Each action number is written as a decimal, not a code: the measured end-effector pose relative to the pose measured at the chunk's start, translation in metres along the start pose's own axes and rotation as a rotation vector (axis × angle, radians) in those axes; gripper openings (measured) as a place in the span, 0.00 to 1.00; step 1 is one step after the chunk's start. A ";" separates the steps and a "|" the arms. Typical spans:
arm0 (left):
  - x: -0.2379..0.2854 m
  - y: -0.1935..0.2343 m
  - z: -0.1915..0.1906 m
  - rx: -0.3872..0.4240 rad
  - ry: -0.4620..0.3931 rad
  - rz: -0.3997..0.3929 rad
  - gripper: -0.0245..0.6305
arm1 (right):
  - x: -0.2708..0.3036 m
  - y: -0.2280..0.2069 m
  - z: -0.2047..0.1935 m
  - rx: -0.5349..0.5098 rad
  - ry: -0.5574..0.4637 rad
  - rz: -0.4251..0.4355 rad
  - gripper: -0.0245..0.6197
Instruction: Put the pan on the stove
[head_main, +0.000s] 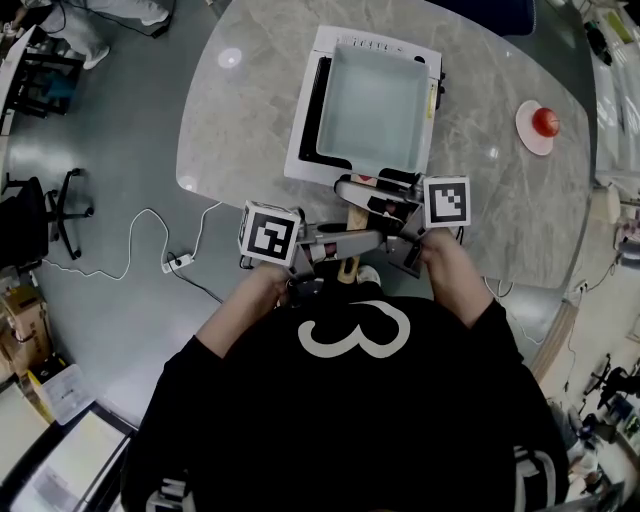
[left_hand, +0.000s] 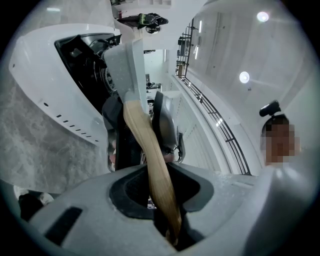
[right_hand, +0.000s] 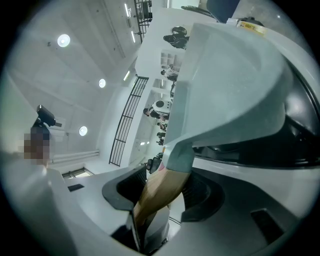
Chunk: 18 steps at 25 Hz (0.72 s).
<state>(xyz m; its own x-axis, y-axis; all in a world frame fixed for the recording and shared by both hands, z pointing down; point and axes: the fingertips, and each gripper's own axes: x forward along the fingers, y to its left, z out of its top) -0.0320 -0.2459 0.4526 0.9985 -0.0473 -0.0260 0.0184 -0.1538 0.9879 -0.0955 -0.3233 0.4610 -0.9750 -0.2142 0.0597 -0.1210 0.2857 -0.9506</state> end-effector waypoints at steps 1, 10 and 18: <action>0.000 0.001 0.000 -0.001 0.001 0.000 0.19 | 0.000 -0.001 0.000 0.000 0.001 -0.004 0.32; 0.000 0.005 0.001 -0.012 0.001 -0.003 0.19 | 0.000 -0.005 0.000 0.000 -0.001 -0.014 0.32; 0.000 0.005 0.001 -0.040 -0.002 -0.005 0.19 | 0.001 -0.008 0.000 -0.001 -0.002 -0.014 0.33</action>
<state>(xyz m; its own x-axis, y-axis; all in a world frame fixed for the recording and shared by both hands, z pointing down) -0.0315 -0.2473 0.4578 0.9983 -0.0491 -0.0314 0.0256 -0.1149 0.9931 -0.0958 -0.3260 0.4682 -0.9727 -0.2204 0.0720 -0.1344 0.2833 -0.9495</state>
